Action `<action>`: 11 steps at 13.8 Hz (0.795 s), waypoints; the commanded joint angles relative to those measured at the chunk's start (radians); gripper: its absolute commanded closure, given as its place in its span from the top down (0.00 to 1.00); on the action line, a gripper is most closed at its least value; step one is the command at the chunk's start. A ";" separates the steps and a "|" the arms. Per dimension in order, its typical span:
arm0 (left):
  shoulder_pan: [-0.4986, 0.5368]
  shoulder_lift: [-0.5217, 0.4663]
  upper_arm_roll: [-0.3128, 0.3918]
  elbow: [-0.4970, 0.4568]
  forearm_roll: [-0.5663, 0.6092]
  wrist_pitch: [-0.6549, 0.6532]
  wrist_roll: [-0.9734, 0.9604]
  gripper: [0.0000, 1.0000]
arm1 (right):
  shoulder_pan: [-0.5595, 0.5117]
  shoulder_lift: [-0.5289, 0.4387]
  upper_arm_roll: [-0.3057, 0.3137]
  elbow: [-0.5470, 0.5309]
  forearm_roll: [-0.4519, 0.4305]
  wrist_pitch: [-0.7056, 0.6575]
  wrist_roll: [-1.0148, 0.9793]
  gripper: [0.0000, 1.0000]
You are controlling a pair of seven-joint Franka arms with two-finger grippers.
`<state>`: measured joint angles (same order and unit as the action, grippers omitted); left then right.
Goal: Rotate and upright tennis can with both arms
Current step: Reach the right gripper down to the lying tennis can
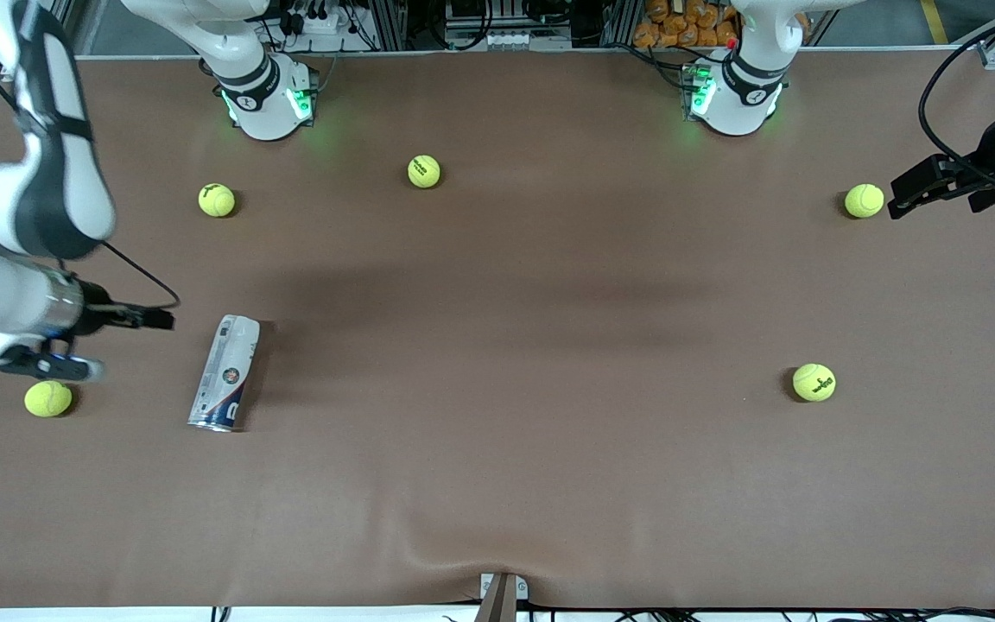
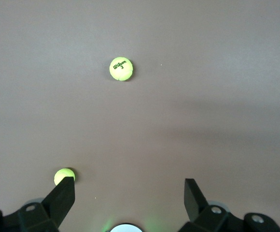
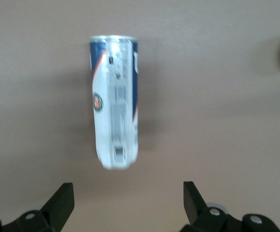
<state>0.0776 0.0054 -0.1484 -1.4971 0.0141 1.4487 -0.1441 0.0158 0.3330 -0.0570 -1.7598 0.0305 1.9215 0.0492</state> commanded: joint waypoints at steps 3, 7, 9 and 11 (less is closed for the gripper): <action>0.001 -0.001 0.001 0.011 0.001 -0.013 0.012 1.00 | 0.058 0.099 -0.003 -0.121 0.019 0.294 0.009 1.00; 0.002 -0.002 0.001 0.011 0.001 -0.013 0.014 1.00 | 0.033 0.167 -0.003 -0.156 0.019 0.444 -0.018 1.00; 0.002 -0.002 0.003 0.011 0.001 -0.016 0.014 1.00 | 0.032 0.172 -0.003 -0.161 0.019 0.441 -0.019 1.00; 0.002 -0.002 0.003 0.011 0.001 -0.016 0.014 1.00 | 0.030 0.190 -0.003 -0.161 0.019 0.447 -0.017 1.00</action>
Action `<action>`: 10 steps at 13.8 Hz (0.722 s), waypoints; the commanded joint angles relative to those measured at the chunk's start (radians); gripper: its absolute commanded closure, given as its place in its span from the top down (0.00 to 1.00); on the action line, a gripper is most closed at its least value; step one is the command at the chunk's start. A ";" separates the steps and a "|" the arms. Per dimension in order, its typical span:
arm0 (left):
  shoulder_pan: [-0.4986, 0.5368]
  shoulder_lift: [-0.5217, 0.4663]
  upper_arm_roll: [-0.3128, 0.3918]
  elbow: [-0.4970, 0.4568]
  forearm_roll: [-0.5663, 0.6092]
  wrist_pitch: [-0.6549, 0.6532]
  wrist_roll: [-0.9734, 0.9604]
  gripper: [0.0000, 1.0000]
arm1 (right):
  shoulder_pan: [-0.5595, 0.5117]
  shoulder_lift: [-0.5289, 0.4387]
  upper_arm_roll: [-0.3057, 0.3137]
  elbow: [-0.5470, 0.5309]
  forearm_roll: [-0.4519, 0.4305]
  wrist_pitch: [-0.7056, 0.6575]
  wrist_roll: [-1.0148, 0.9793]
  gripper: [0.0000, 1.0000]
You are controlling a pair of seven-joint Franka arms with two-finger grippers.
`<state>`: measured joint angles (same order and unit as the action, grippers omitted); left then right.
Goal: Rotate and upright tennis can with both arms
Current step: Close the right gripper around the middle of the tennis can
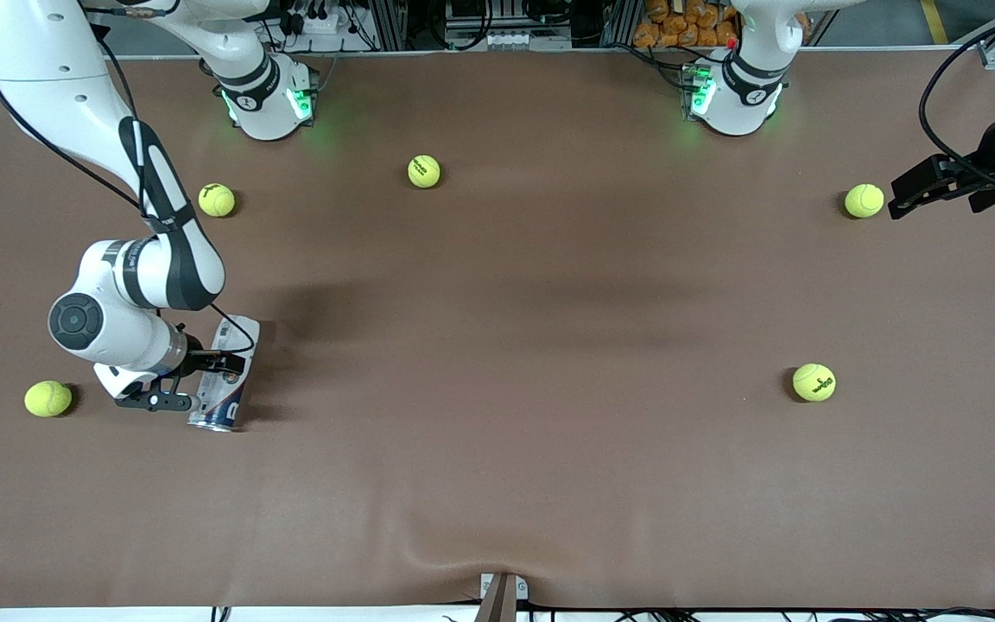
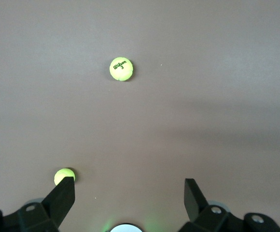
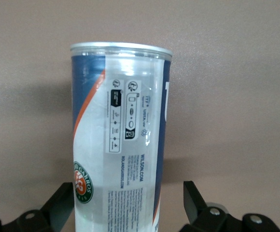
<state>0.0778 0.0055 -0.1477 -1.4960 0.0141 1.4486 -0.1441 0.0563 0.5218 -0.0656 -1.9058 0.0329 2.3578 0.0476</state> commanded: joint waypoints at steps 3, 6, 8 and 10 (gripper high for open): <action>0.003 -0.002 0.002 0.010 0.001 -0.016 0.014 1.00 | -0.010 0.026 0.006 -0.013 0.016 0.009 -0.014 1.00; 0.003 -0.002 0.002 0.008 0.001 -0.016 0.015 1.00 | -0.012 0.041 0.006 -0.009 0.019 0.012 -0.009 1.00; 0.003 -0.001 0.002 0.008 0.001 -0.016 0.015 1.00 | -0.010 0.040 0.007 -0.010 0.019 0.011 -0.006 1.00; 0.003 -0.002 0.002 0.008 0.001 -0.016 0.015 1.00 | -0.009 0.041 0.007 -0.012 0.019 0.003 -0.011 1.00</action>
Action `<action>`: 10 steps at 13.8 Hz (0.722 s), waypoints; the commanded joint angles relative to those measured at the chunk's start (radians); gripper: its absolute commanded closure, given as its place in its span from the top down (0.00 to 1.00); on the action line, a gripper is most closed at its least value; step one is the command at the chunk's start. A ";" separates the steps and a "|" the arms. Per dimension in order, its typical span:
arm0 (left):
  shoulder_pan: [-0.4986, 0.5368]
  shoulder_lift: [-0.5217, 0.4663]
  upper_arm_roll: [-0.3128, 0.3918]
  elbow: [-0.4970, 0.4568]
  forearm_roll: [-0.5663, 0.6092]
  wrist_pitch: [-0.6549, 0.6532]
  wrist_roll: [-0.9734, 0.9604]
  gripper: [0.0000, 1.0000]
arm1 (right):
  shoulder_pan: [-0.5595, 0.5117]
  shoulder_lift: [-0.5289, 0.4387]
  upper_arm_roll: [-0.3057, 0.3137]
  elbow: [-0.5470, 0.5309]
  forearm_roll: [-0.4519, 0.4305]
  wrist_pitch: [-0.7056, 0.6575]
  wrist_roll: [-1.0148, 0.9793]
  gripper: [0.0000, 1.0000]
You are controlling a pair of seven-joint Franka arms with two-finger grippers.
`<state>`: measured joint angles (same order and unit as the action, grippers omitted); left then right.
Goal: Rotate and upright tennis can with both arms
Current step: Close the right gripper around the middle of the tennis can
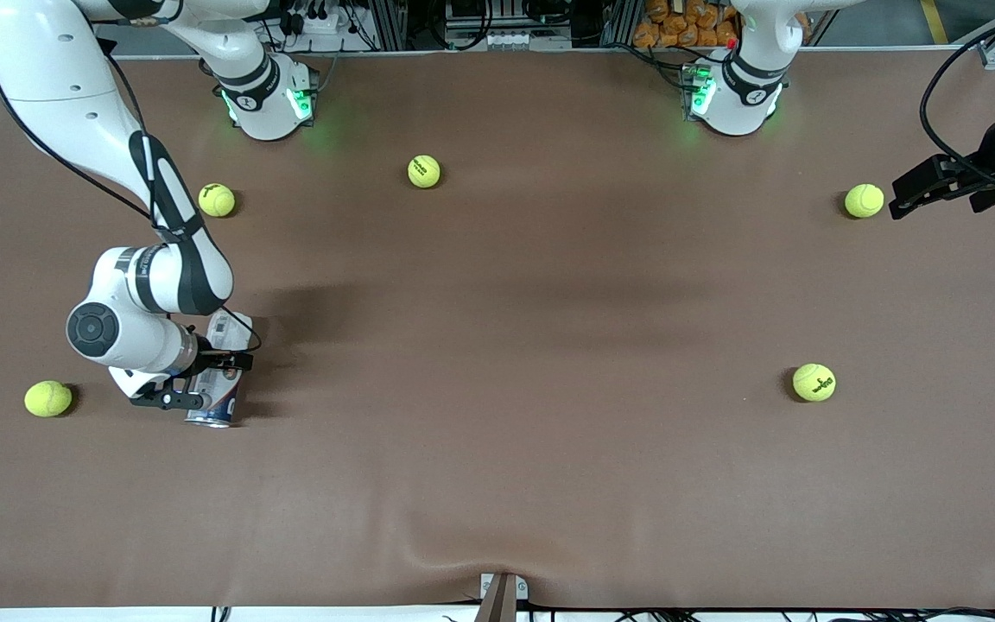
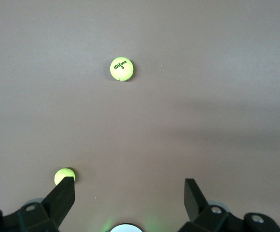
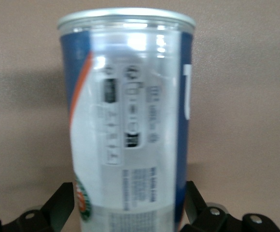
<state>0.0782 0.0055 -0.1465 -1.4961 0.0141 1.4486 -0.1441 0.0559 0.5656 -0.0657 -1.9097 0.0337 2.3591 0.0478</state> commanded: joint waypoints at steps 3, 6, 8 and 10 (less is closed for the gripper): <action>0.003 -0.001 0.001 0.005 0.001 -0.016 0.015 1.00 | -0.007 -0.001 0.007 -0.006 0.018 0.000 -0.011 0.75; 0.003 -0.001 0.001 0.005 0.001 -0.016 0.015 1.00 | -0.005 -0.003 0.007 0.001 0.018 -0.003 -0.016 0.76; 0.003 -0.001 0.001 0.005 0.001 -0.016 0.015 1.00 | -0.004 -0.006 0.006 0.004 0.018 -0.004 -0.017 0.76; 0.003 -0.001 0.001 0.005 0.001 -0.016 0.015 1.00 | -0.004 -0.010 0.006 0.009 0.018 -0.006 -0.040 0.76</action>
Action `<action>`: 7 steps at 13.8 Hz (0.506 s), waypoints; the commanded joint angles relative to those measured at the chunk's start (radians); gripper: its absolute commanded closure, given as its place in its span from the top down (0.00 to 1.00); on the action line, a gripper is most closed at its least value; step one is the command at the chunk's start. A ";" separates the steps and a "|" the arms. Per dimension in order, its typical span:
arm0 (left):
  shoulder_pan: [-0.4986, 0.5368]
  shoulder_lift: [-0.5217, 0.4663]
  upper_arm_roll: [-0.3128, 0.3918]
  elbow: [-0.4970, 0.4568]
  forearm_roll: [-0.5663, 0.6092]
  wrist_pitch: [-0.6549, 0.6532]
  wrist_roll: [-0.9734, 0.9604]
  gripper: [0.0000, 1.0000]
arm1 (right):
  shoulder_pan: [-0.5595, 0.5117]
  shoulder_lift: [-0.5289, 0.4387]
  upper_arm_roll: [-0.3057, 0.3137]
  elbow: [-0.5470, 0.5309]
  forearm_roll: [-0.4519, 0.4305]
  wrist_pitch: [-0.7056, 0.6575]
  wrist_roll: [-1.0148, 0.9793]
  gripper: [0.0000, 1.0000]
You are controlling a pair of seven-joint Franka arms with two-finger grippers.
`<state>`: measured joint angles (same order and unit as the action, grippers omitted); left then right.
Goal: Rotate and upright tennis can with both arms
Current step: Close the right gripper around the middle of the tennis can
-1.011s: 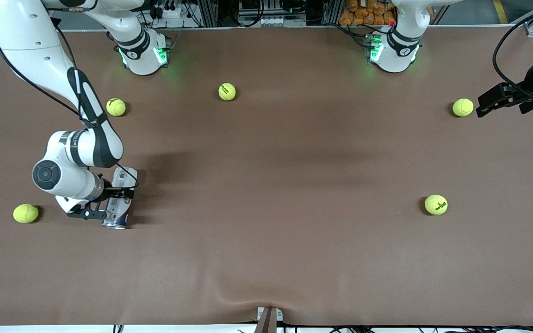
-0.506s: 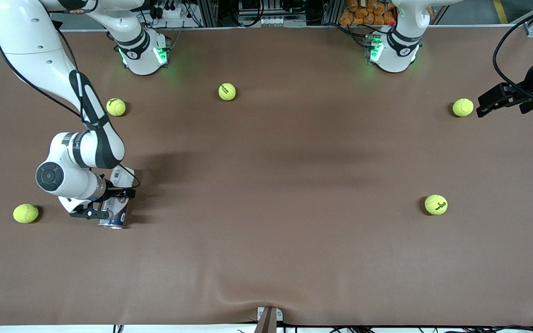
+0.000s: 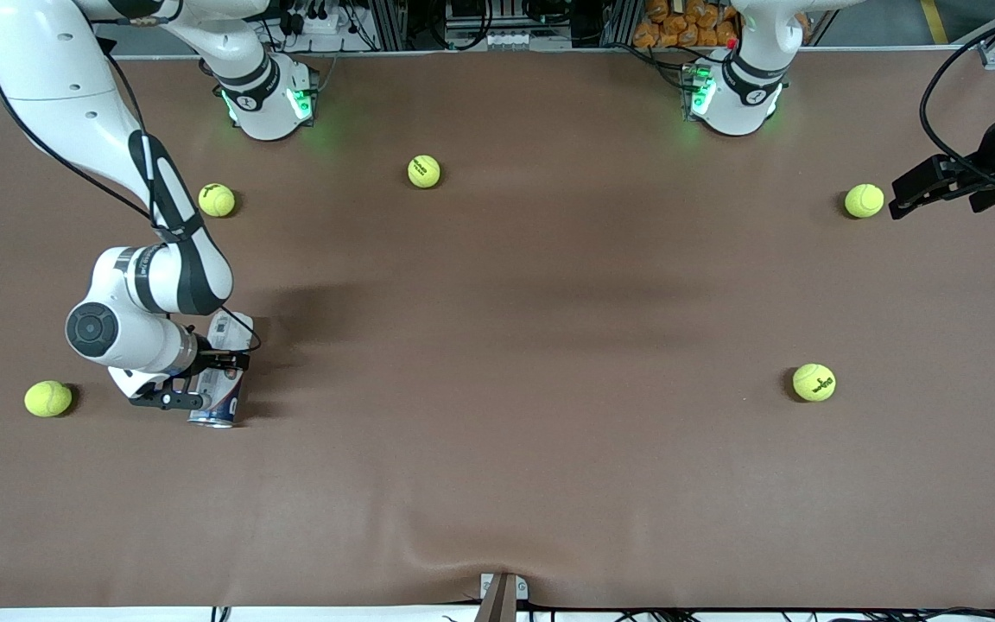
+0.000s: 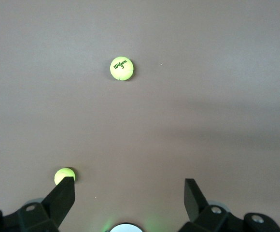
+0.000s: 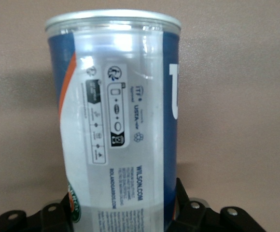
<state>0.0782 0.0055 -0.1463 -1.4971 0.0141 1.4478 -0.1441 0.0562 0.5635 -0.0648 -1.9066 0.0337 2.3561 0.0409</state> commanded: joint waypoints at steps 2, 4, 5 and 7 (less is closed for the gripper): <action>0.003 -0.001 0.001 0.006 0.001 -0.015 0.015 1.00 | -0.004 -0.013 0.005 0.020 0.018 -0.018 -0.074 0.76; 0.003 -0.001 0.001 0.006 0.001 -0.015 0.015 1.00 | 0.000 -0.017 0.005 0.047 0.018 -0.040 -0.102 0.76; 0.003 -0.001 0.001 0.006 0.001 -0.015 0.015 1.00 | 0.005 -0.025 0.006 0.056 0.018 -0.049 -0.119 0.76; 0.003 0.001 0.001 0.008 0.001 -0.015 0.015 1.00 | 0.042 -0.059 0.007 0.058 0.017 -0.057 -0.165 0.76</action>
<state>0.0783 0.0055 -0.1462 -1.4974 0.0141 1.4477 -0.1441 0.0665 0.5508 -0.0586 -1.8475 0.0337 2.3262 -0.0758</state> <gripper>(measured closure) 0.000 0.242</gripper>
